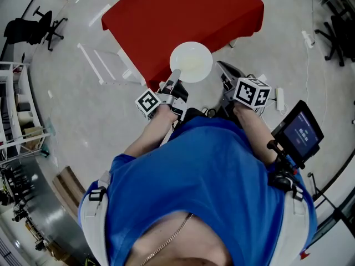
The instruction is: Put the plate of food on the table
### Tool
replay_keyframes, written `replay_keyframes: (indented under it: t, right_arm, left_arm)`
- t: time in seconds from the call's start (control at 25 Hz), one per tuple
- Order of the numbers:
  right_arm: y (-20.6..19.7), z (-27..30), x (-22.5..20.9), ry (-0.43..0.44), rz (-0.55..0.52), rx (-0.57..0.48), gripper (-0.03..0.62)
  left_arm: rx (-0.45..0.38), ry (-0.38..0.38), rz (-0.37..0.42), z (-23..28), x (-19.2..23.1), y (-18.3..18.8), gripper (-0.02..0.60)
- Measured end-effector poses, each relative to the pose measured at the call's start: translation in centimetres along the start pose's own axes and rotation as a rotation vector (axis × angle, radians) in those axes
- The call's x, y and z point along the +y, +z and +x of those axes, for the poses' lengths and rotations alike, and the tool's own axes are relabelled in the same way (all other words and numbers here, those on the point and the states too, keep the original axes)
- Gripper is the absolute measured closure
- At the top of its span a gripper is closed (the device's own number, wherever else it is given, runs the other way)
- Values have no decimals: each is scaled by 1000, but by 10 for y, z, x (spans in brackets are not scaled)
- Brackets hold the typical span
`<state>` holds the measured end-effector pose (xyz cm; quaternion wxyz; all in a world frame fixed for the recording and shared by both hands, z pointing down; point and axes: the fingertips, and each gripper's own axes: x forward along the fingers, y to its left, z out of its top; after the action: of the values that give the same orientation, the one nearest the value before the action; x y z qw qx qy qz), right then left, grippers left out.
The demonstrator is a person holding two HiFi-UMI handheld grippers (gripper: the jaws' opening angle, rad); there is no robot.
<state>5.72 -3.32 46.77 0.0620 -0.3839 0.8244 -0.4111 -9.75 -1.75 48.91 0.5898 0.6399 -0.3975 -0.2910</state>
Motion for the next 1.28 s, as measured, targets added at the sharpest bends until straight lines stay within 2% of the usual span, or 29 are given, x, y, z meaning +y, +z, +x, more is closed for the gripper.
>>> replay_keyframes:
  t: [0.24, 0.4, 0.68, 0.76, 0.84, 1.0, 1.28]
  right_arm:
    - [-1, 7, 11, 42, -34, 17, 592]
    - [-3, 10, 17, 85, -62, 26, 592]
    - [-9, 14, 24, 149, -105, 49, 592]
    - [-8, 16, 28, 161, -111, 57, 592]
    - [-9, 15, 27, 145, -89, 56, 592]
    - [-4, 8, 16, 61, -17, 12, 592]
    - [-8, 6, 7, 18, 0, 15, 592]
  left_arm:
    - [-60, -12, 5, -12, 0, 9, 565]
    - [-112, -56, 22, -20, -7, 9, 565]
    - [-192, -87, 21, -36, -3, 5, 565]
    - [-210, -74, 18, -41, -1, 6, 565]
    - [-192, -44, 22, -41, 1, 9, 565]
    - [-87, -14, -18, -20, -4, 7, 565]
    - [-61, -11, -19, -10, -1, 10, 565]
